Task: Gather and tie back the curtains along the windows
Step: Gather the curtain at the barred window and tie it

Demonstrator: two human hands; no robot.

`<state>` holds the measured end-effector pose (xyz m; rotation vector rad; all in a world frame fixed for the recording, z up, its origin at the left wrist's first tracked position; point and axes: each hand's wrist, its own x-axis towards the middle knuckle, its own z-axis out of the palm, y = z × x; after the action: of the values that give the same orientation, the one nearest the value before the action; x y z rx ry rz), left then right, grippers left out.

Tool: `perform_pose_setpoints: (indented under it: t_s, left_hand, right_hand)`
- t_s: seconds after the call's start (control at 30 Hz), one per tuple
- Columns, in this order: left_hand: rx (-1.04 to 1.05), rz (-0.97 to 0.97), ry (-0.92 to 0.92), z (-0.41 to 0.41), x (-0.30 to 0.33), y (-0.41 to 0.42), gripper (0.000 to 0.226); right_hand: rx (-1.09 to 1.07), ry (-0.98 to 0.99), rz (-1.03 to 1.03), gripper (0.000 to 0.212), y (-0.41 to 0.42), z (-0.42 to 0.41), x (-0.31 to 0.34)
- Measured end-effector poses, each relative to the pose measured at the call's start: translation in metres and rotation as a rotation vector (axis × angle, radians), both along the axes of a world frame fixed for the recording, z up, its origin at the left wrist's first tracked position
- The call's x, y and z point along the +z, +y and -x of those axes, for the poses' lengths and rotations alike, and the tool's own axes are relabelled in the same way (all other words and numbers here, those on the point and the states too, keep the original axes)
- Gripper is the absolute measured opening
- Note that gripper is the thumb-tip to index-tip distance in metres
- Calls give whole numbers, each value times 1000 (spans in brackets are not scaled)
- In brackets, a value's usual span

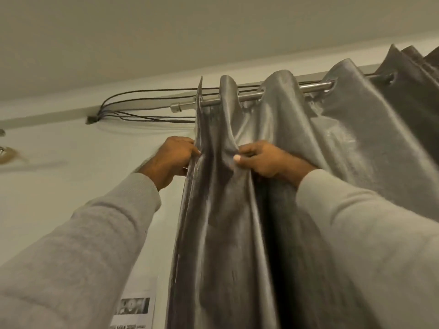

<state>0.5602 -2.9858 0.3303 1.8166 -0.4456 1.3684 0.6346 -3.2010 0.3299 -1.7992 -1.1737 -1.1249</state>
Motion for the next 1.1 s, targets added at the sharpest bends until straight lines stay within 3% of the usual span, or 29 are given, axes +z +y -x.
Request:
perform_pose_setpoints:
  t_s: [0.07, 0.17, 0.23, 0.27, 0.37, 0.5, 0.6, 0.67, 0.73, 0.8, 0.9, 0.97, 1.0, 1.1]
  left_hand:
    - [7, -6, -16, -4, 6, -4, 12]
    - [-9, -7, -38, -11, 15, -8, 16]
    - [13, 17, -47, -16, 20, -7, 20]
    - [44, 14, -47, -19, 20, -7, 23]
    - [33, -41, -25, -29, 16, -8, 31]
    - [-126, -123, -38, -39, 23, -26, 37]
    - [-184, -182, -34, -41, 36, -37, 33]
    - [-203, -209, 8, -40, 43, -37, 33]
    - [-207, -195, 23, -39, 49, -33, 29]
    - [-208, -144, -4, -37, 54, -30, 23]
    - [-179, -12, -84, -33, 59, -29, 8]
    - [-156, 40, -93, -32, 62, -26, 22]
    - [-142, 40, -90, -31, 63, -24, 30]
    - [-142, -25, -59, -29, 62, -17, 39]
  right_hand:
    - [-93, -115, -189, 37, -28, 6, 7]
    - [-755, -379, -518, 48, -62, -3, 6]
    - [-997, -313, -553, 72, -79, -10, 1]
    - [-1015, -229, -550, 73, -87, -12, 1]
    - [-883, -43, -456, 50, -85, -15, 1]
    - [-583, -267, -123, 28, -42, -16, 20]
    - [-415, -238, 106, 36, -41, -14, 46]
    - [-296, -112, 149, 38, -55, 6, 40]
    - [-204, 11, 59, 30, -74, 15, 35]
    - [-251, -33, -240, 38, -97, 12, 37]
    - [-649, -59, -608, 78, -116, 2, 40]
    - [-864, 11, -689, 110, -123, -11, 41]
    - [-941, 26, -731, 116, -127, -14, 42]
    - [-963, 84, -768, 96, -143, -23, 51]
